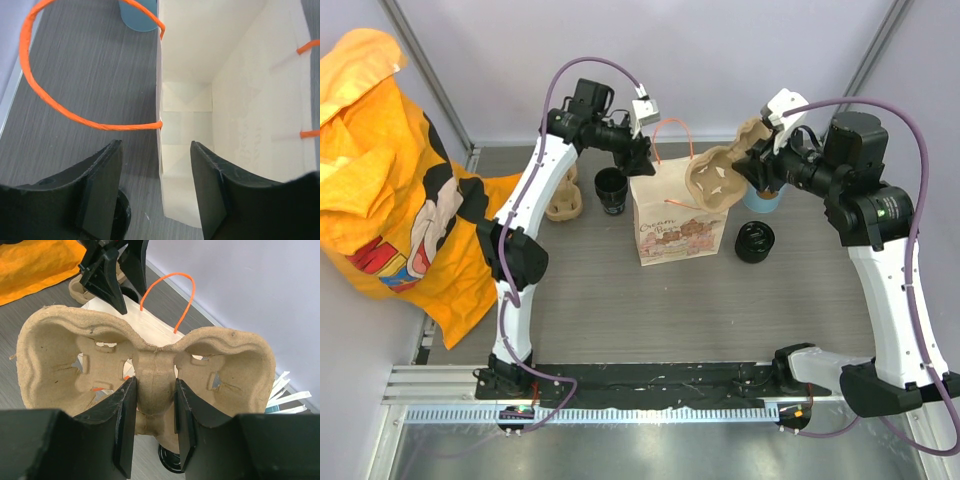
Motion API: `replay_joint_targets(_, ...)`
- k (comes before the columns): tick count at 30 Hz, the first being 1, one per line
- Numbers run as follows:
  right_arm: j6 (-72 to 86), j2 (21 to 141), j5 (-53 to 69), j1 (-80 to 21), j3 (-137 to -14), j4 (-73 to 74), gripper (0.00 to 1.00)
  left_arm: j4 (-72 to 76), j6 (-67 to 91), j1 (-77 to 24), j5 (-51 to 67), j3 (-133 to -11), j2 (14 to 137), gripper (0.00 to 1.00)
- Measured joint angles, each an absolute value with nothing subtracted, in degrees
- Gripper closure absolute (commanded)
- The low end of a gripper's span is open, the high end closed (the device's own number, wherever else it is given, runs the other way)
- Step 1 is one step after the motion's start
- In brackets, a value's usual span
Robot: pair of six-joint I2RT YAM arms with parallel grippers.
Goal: Pack the takeout coffee
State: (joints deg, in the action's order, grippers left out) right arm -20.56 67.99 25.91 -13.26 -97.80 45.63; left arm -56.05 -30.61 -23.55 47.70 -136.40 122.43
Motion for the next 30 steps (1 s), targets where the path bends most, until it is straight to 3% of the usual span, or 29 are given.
replay_joint_targets(3, -20.6, 68.3, 26.1, -13.3, -98.3, 45.6, 0.65, -57.0, -31.9, -23.6, 47.4, -136.4, 123.0, 0.51)
replay_joint_targets(12, -20.6, 69.2, 26.1, -13.3, -98.3, 45.7, 0.64, -61.2, -37.1, -23.9, 44.8, -136.9, 123.2, 0.64)
replay_joint_targets(23, -20.6, 69.4, 26.1, -13.3, -98.3, 45.8, 0.65, -65.1, -40.4, -25.1, 40.7, -138.6, 123.4, 1.0)
replay_joint_targets(30, -20.2, 70.4, 26.1, -13.3, -98.3, 45.6, 0.65, -63.5, -34.6, -26.4, 37.2, -137.8, 123.0, 1.0)
